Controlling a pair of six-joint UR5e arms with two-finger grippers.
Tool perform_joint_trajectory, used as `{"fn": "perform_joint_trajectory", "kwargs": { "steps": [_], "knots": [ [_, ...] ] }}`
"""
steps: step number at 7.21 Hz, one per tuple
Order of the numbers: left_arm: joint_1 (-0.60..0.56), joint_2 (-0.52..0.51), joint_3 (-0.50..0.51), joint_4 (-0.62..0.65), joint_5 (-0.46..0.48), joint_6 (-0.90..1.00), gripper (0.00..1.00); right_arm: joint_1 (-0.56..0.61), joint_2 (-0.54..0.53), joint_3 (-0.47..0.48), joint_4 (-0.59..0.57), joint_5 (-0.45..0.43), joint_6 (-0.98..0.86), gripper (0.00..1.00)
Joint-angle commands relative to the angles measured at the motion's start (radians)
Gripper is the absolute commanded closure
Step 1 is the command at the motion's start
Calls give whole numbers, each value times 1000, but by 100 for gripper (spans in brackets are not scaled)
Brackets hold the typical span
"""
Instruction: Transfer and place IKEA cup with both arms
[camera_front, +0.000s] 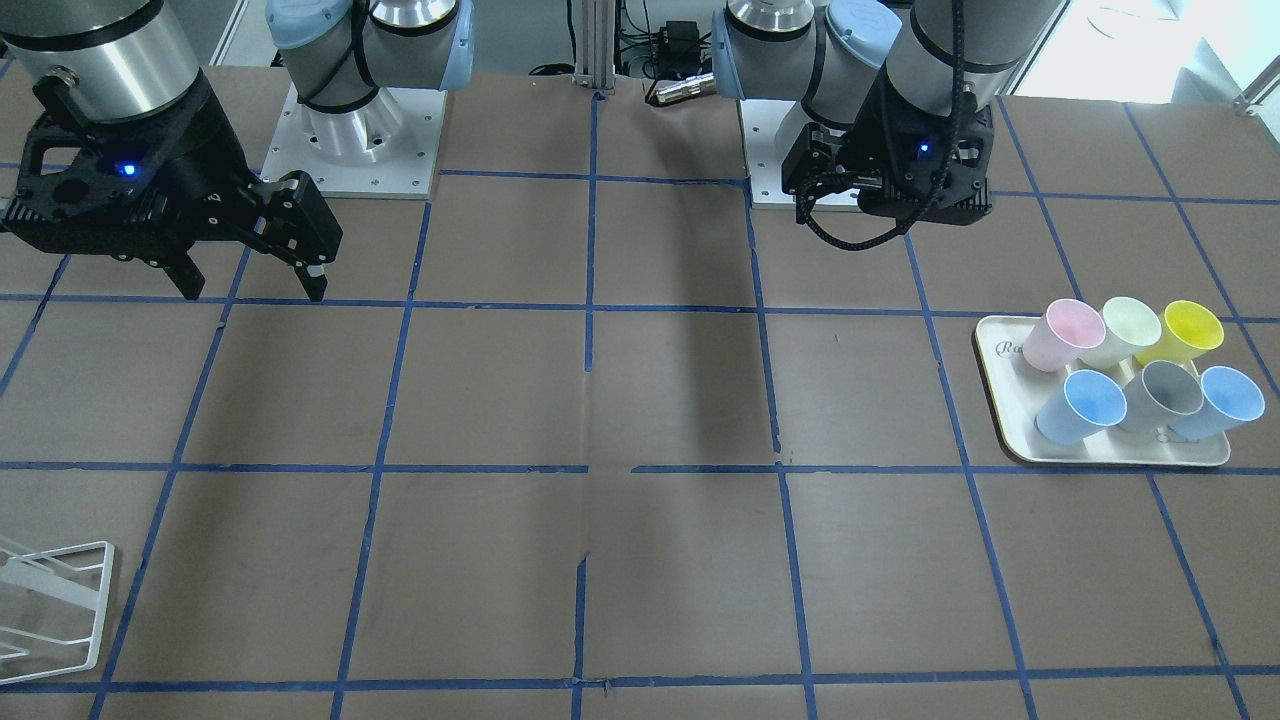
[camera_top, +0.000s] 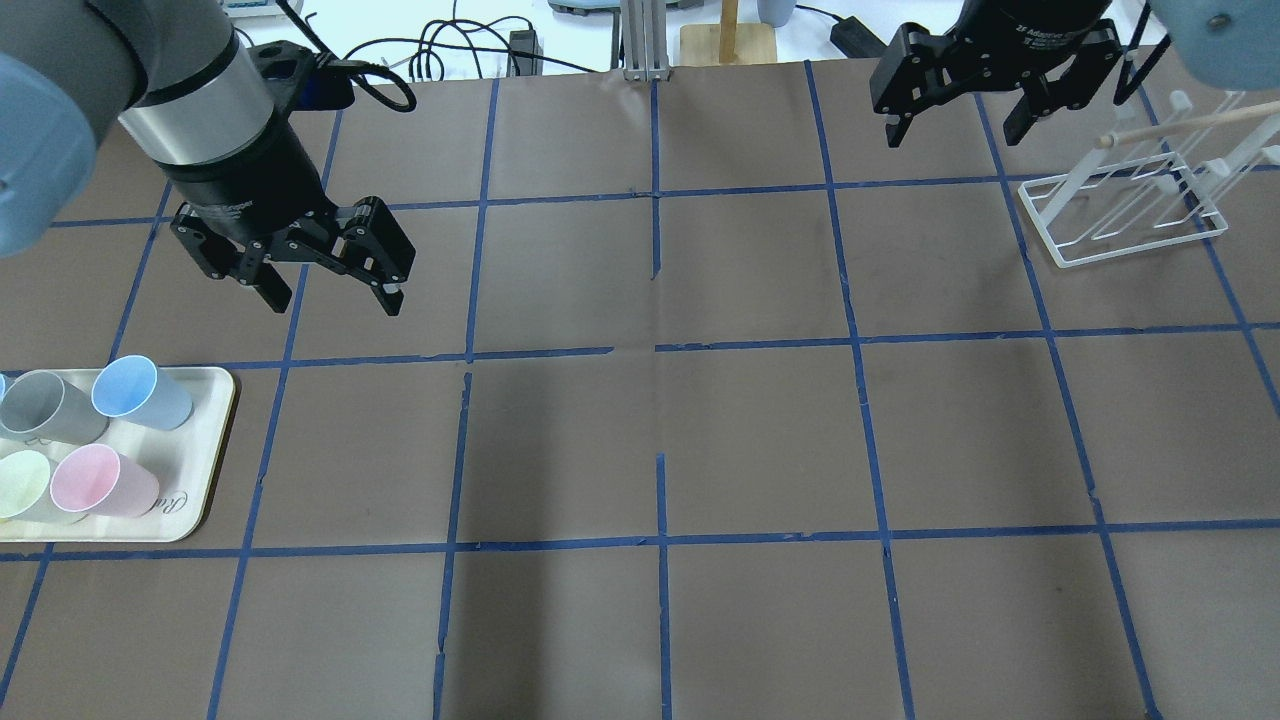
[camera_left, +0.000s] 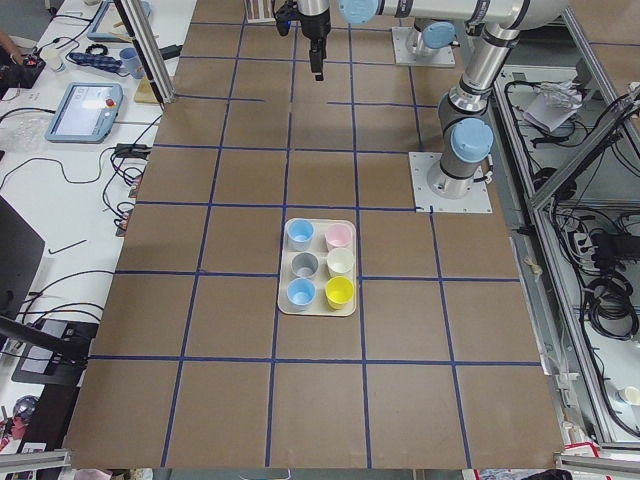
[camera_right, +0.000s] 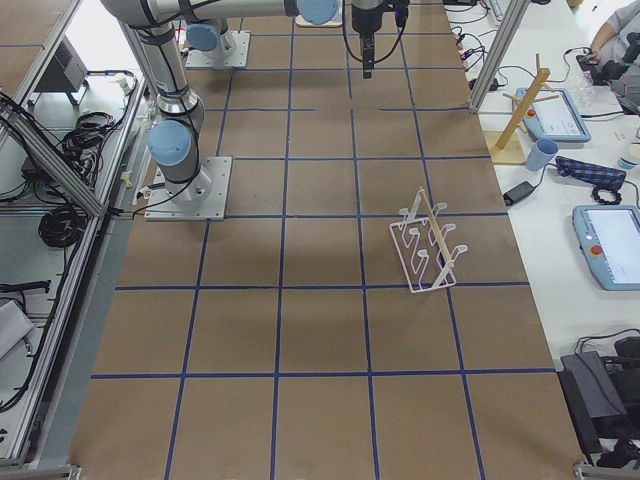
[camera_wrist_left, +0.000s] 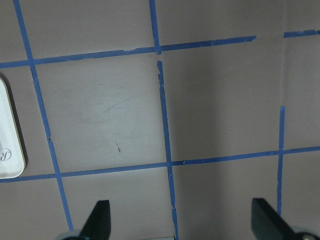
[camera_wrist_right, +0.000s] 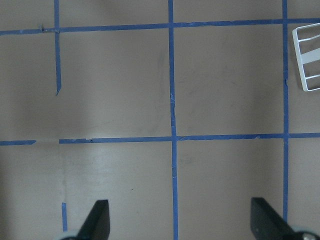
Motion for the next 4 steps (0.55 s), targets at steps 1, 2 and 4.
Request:
{"fn": "perform_joint_trajectory", "kwargs": {
  "steps": [1, 2, 4],
  "knots": [
    [1, 2, -6, 6, 3, -1, 0, 0, 0, 0, 0, 0, -1, 0],
    [1, 2, 13, 0, 3, -1, 0, 0, 0, 0, 0, 1, 1, 0],
    [-1, 7, 12, 3, 2, -1, 0, 0, 0, -2, -2, 3, -2, 0]
  ]
}}
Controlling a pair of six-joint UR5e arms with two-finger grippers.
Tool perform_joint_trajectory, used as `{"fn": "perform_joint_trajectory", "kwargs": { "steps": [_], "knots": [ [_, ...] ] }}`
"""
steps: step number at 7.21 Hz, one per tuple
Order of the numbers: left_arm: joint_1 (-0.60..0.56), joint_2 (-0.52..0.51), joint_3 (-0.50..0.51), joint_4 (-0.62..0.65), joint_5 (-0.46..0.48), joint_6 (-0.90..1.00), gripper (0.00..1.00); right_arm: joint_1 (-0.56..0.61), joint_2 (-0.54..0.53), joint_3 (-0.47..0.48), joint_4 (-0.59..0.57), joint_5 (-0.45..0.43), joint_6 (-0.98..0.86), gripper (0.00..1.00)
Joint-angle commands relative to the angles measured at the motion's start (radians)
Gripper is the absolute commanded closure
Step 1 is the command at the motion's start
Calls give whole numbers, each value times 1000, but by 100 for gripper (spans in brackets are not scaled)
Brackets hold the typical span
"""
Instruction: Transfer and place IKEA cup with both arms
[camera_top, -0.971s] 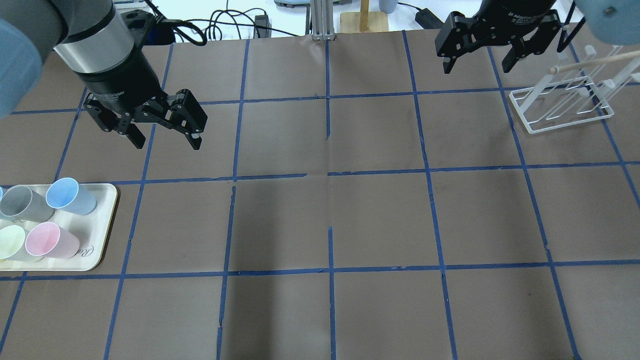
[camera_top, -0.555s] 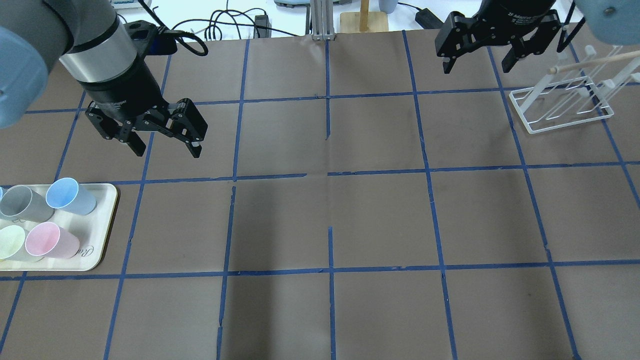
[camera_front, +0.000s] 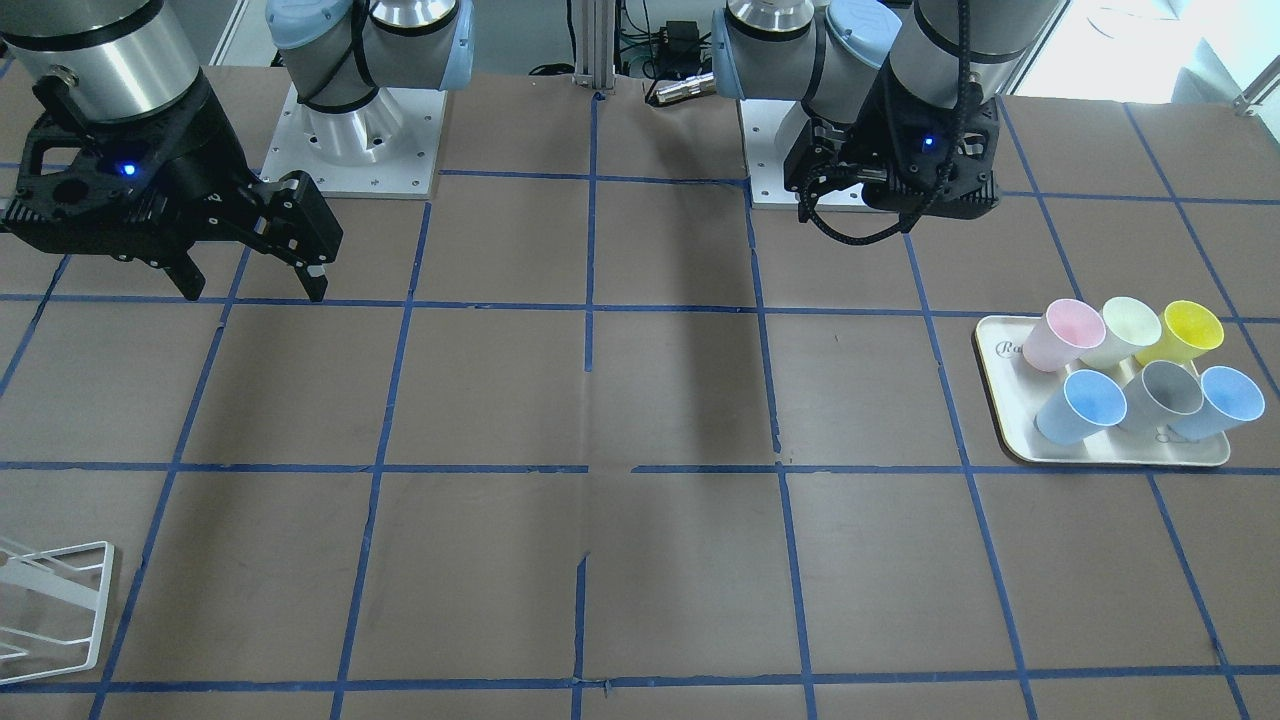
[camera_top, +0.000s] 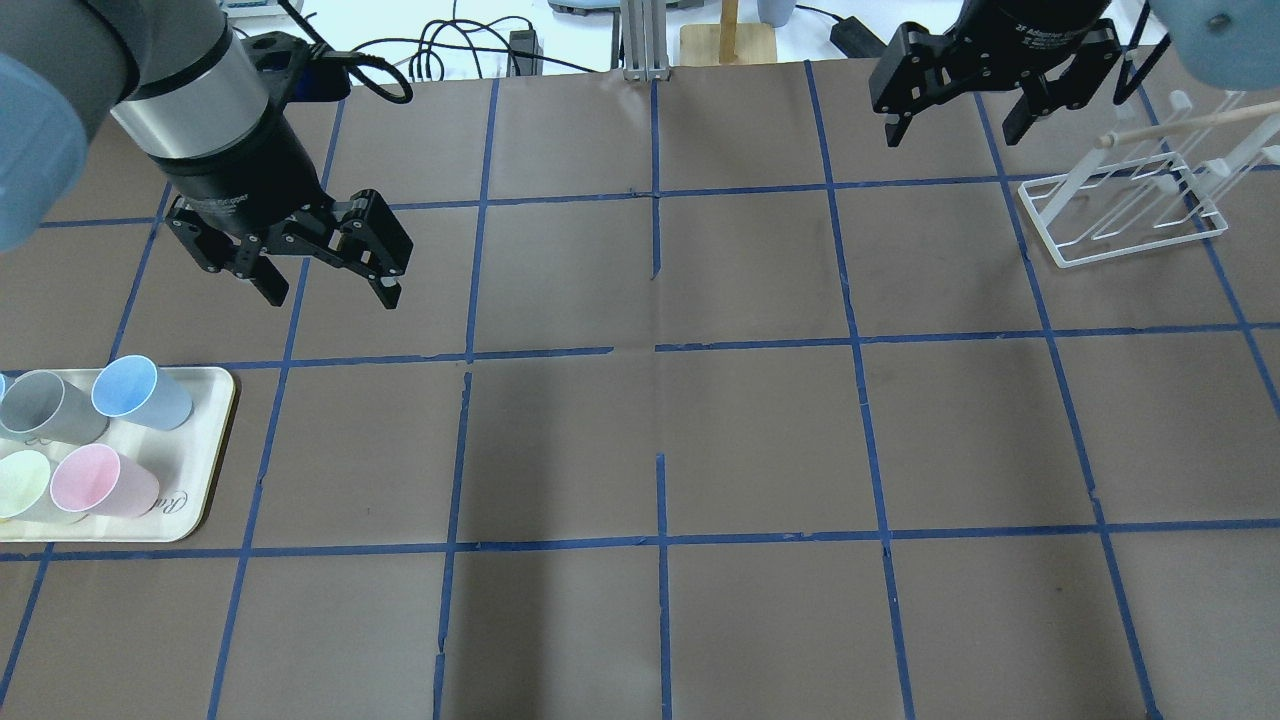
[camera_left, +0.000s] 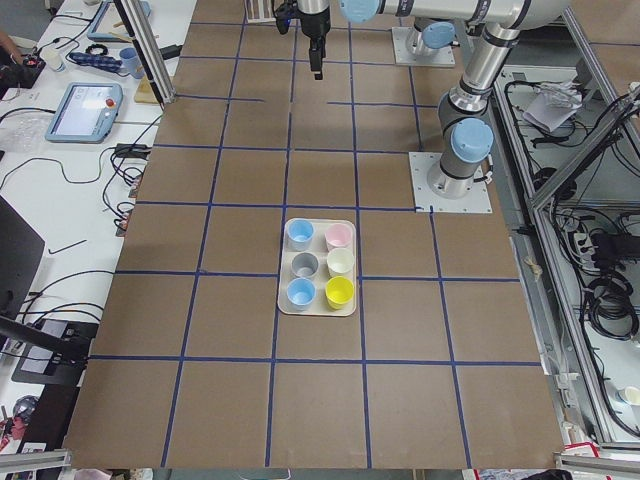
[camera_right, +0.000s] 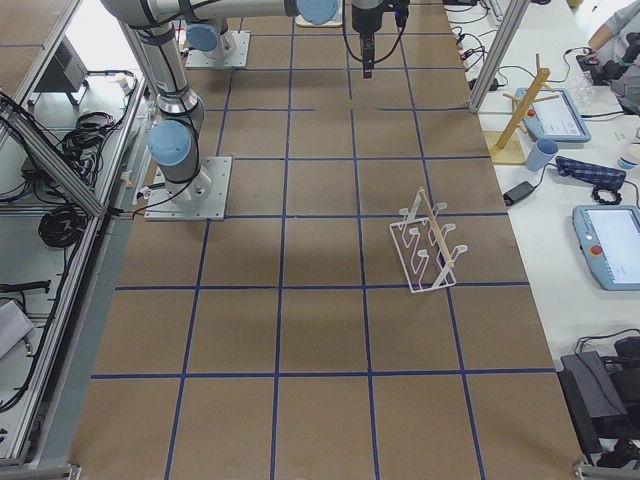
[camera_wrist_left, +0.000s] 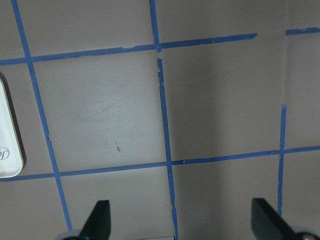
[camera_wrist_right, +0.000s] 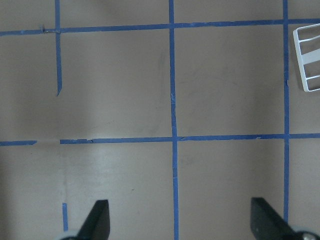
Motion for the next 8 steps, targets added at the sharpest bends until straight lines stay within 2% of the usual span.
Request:
{"fn": "perform_joint_trajectory", "kwargs": {
  "steps": [1, 8],
  "knots": [
    [1, 2, -19, 8, -4, -2, 0, 0, 0, 0, -2, 1, -8, 0],
    [27, 5, -18, -5, 2, 2, 0, 0, 0, 0, -5, -2, -5, 0]
  ]
}}
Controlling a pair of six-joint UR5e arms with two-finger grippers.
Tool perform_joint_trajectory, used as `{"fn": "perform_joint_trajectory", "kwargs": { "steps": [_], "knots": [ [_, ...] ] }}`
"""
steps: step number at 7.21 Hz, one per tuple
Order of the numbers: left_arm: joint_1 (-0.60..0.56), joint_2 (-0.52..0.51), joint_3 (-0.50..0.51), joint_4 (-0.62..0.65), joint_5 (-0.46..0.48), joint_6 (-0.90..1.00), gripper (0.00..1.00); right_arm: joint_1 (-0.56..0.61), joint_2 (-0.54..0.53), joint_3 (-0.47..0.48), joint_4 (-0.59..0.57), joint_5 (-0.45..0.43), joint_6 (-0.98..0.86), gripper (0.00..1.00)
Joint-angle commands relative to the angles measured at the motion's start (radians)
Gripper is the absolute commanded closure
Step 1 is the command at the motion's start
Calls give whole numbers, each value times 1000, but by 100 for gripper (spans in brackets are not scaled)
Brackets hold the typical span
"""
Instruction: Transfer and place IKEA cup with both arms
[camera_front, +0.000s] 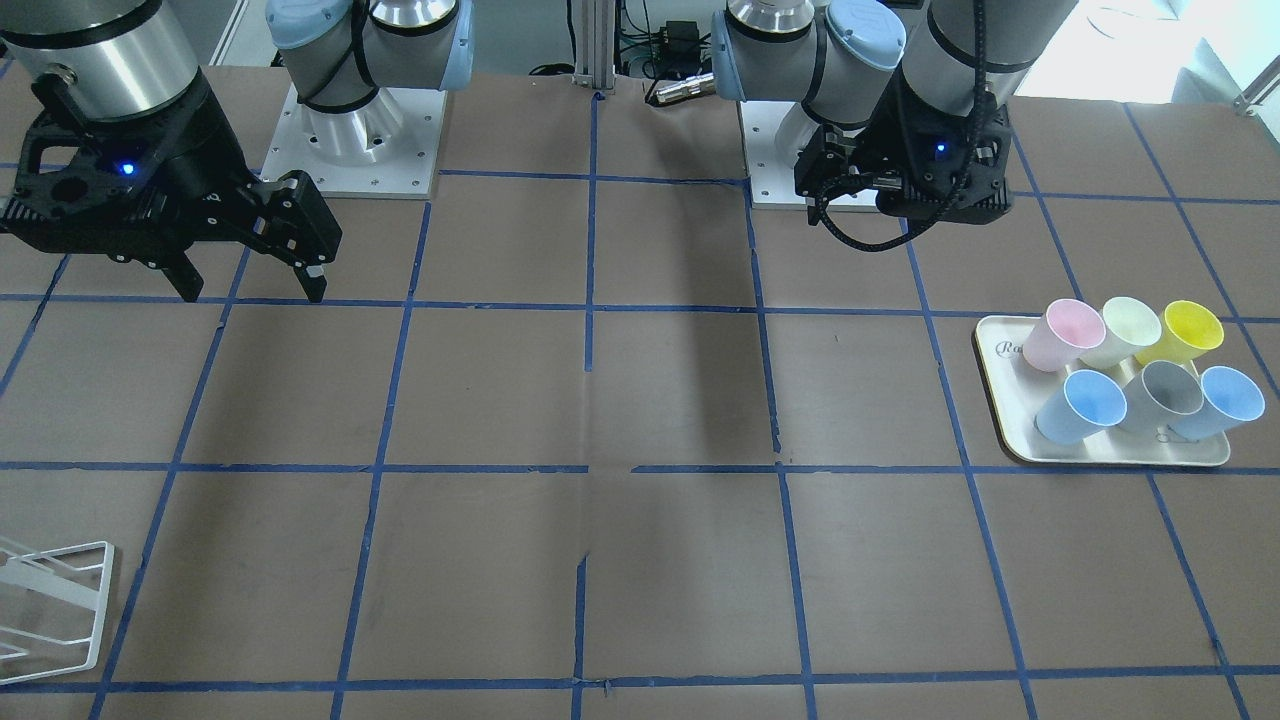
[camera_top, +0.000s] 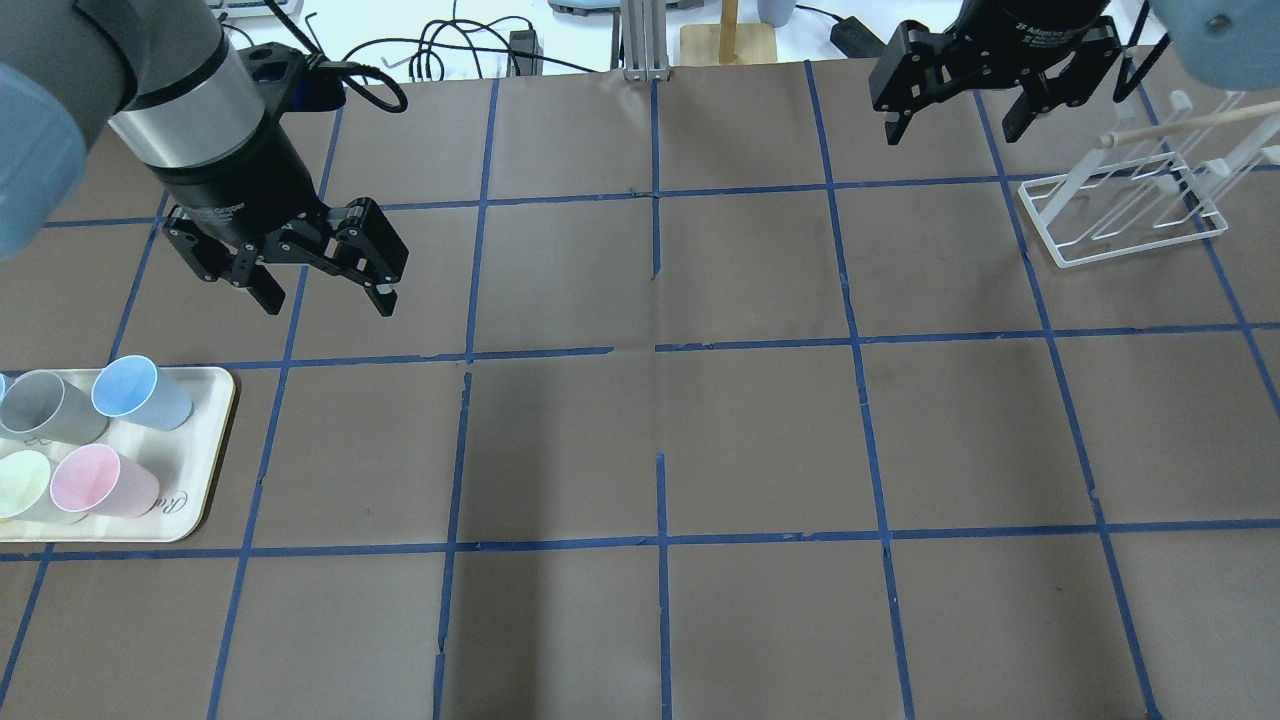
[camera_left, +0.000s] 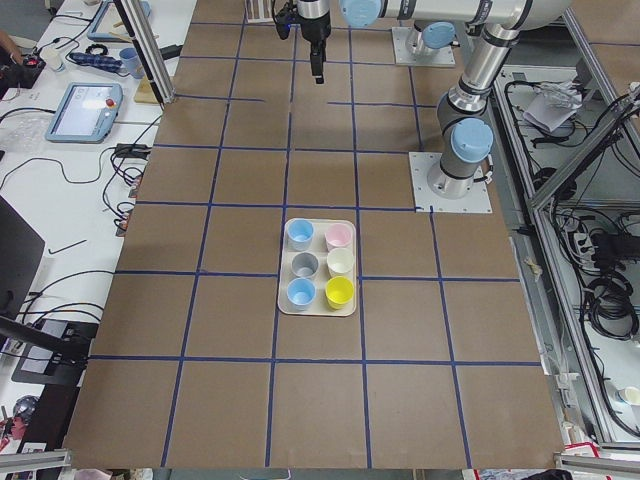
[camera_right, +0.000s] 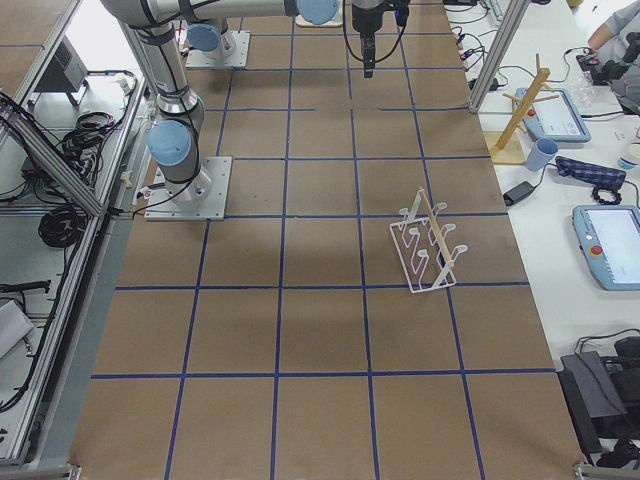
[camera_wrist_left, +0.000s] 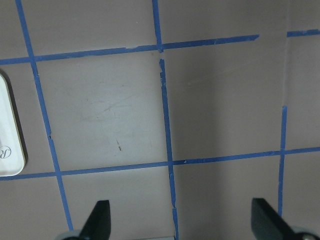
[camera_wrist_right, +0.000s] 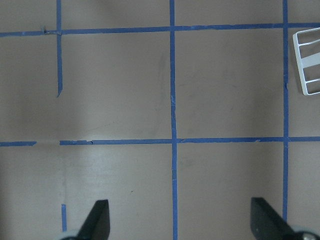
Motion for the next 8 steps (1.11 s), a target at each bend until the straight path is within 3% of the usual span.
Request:
{"fn": "perform_joint_trajectory", "kwargs": {
  "steps": [1, 8],
  "knots": [
    [2, 4, 0, -2, -1, 0, 0, -2, 0, 0, 0, -1, 0, 0],
    [0, 8, 0, 1, -4, 0, 0, 0, 0, 0, 1, 0, 12, 0]
  ]
}}
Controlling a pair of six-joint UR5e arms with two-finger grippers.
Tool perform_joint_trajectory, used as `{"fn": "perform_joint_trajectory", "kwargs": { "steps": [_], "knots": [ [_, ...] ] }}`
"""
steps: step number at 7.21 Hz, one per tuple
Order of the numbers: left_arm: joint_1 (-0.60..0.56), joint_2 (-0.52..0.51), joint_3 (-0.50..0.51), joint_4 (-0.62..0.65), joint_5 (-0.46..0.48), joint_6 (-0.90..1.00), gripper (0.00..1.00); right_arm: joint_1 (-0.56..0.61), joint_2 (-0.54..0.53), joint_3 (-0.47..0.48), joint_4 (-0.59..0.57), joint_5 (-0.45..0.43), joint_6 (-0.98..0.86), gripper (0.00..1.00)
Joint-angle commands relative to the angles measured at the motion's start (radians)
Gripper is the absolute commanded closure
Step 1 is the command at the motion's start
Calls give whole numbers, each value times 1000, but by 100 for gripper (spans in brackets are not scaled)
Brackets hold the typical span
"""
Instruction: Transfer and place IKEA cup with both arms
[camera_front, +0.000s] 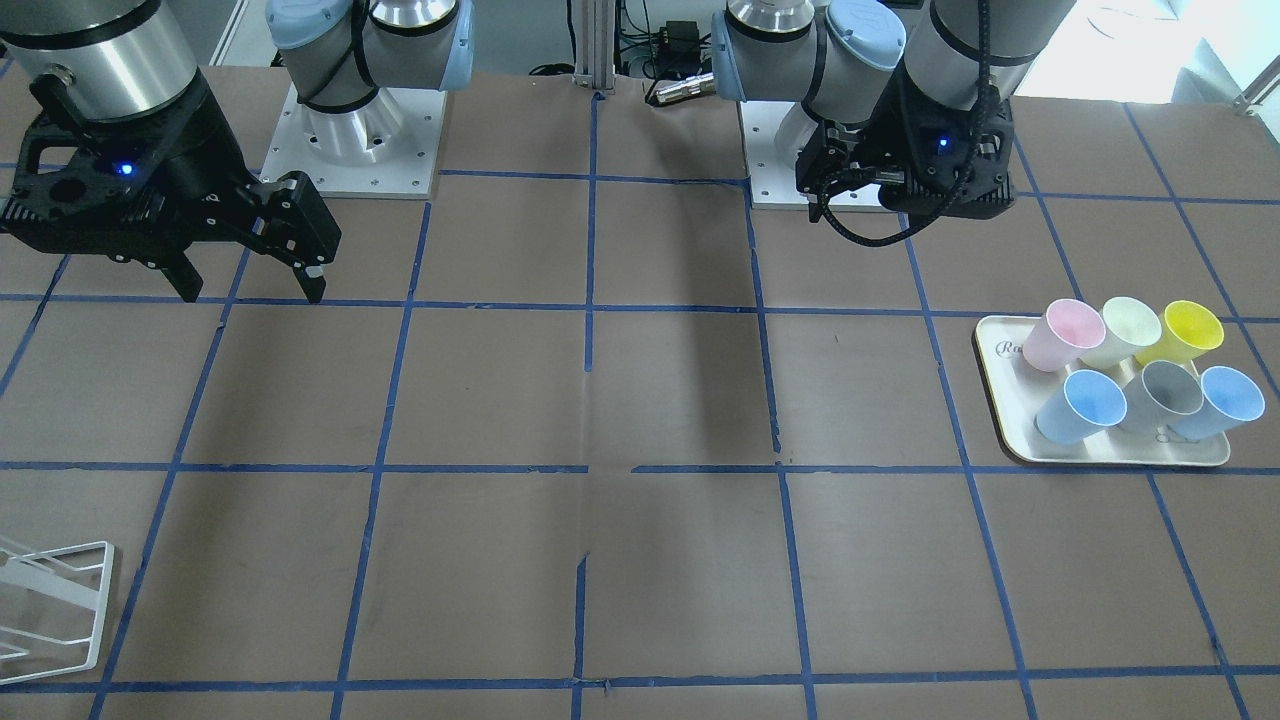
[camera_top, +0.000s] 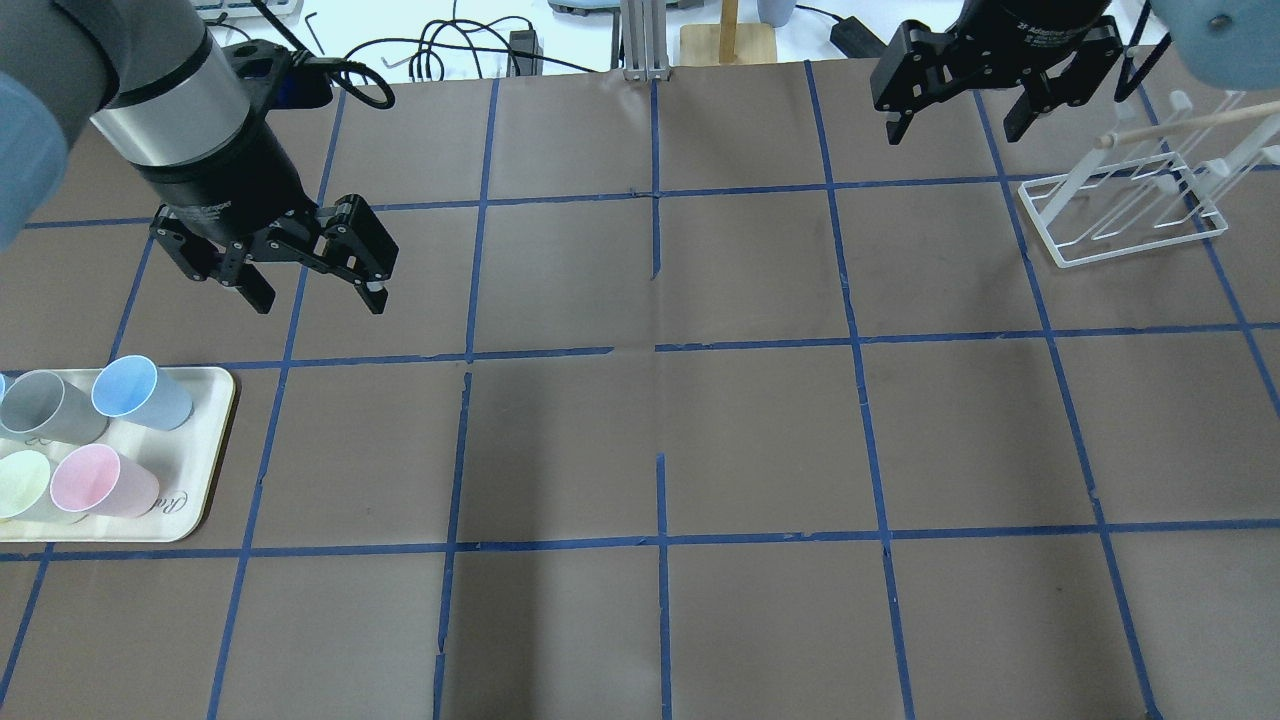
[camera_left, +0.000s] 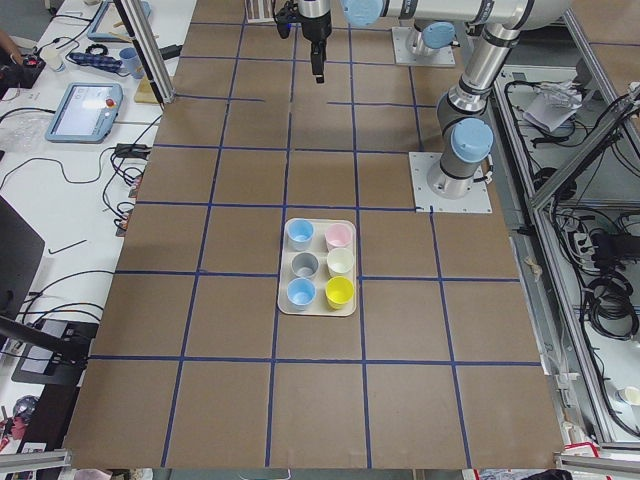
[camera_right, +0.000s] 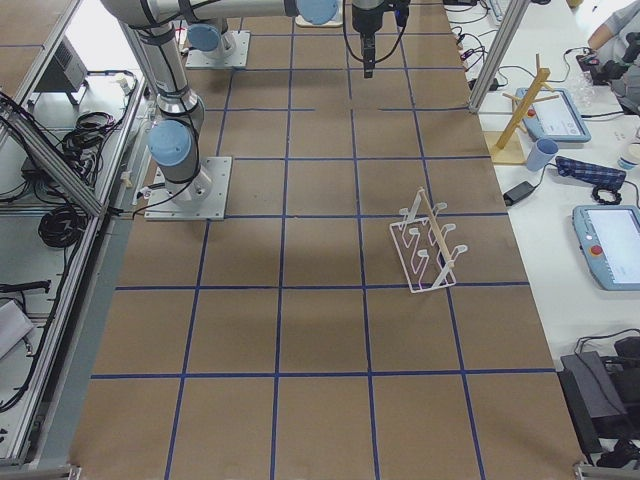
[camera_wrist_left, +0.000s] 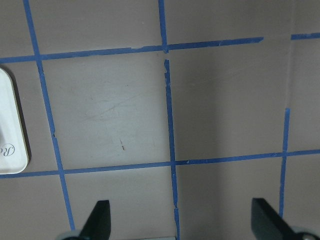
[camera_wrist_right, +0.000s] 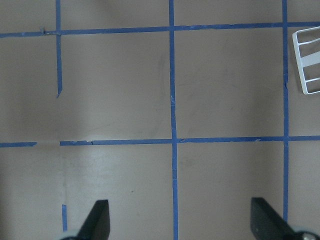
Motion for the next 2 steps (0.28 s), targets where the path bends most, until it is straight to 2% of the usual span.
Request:
{"fn": "perform_joint_trajectory", "kwargs": {
  "steps": [1, 2],
  "knots": [
    [0, 3, 0, 1, -3, 0, 0, 1, 0, 0, 3, -1, 7, 0],
    [0, 4, 0, -1, -4, 0, 0, 1, 0, 0, 1, -2, 4, 0]
  ]
}}
